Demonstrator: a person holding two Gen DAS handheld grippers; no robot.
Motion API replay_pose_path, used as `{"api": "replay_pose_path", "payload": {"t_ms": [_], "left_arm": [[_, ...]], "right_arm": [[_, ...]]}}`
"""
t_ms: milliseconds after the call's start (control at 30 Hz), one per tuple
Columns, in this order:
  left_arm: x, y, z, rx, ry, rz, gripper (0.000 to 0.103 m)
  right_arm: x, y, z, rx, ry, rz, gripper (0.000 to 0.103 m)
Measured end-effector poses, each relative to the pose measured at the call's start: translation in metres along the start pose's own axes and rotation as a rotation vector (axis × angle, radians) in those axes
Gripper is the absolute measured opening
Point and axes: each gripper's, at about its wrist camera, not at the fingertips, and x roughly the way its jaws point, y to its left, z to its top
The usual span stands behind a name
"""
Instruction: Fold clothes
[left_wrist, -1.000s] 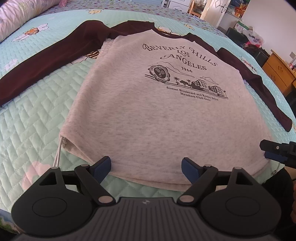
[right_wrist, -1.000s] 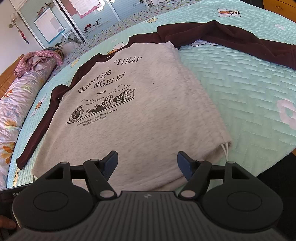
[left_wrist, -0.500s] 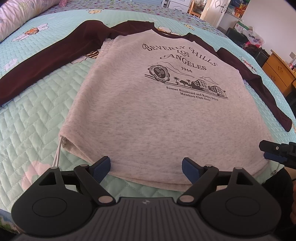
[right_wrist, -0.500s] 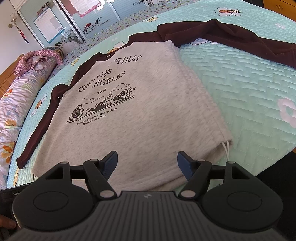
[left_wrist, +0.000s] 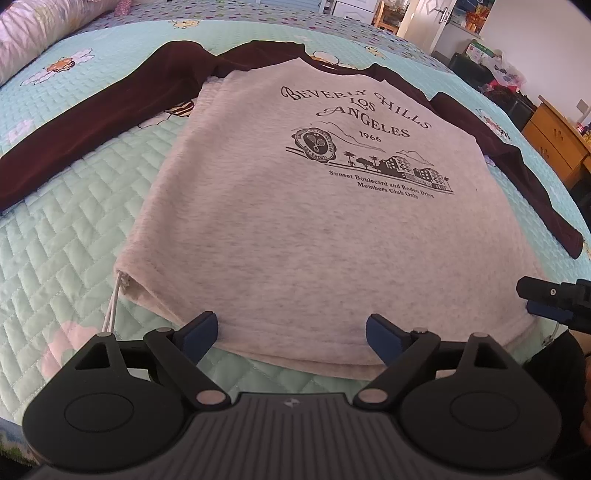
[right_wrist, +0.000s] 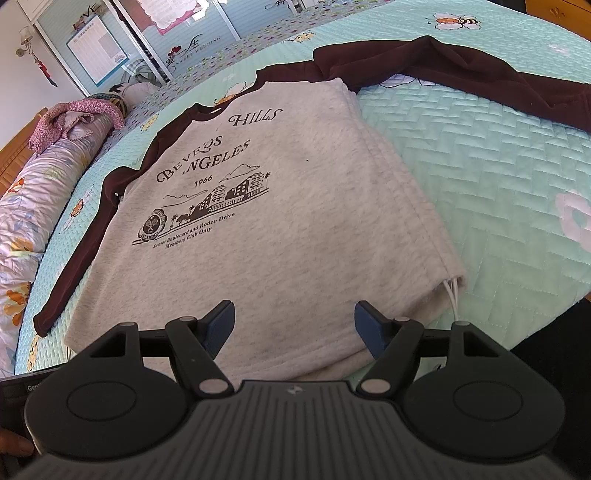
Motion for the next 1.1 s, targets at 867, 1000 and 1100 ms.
{"api": "replay_pose_path", "payload": {"t_ms": [867, 1000, 1100], "left_arm": [[-0.049, -0.031, 0.033, 0.053, -0.122, -0.037, 0.090], [-0.048, -0.030, 0.027, 0.032, -0.104, -0.056, 0.090], [-0.050, -0.029, 0.025, 0.024, -0.102, -0.051, 0.090]], "right_arm": [[-0.017, 0.018, 0.015, -0.013, -0.059, 0.045, 0.073], [-0.021, 0.024, 0.017, -0.027, -0.065, 0.056, 0.073], [-0.023, 0.025, 0.016, -0.021, -0.065, 0.055, 0.073]]}}
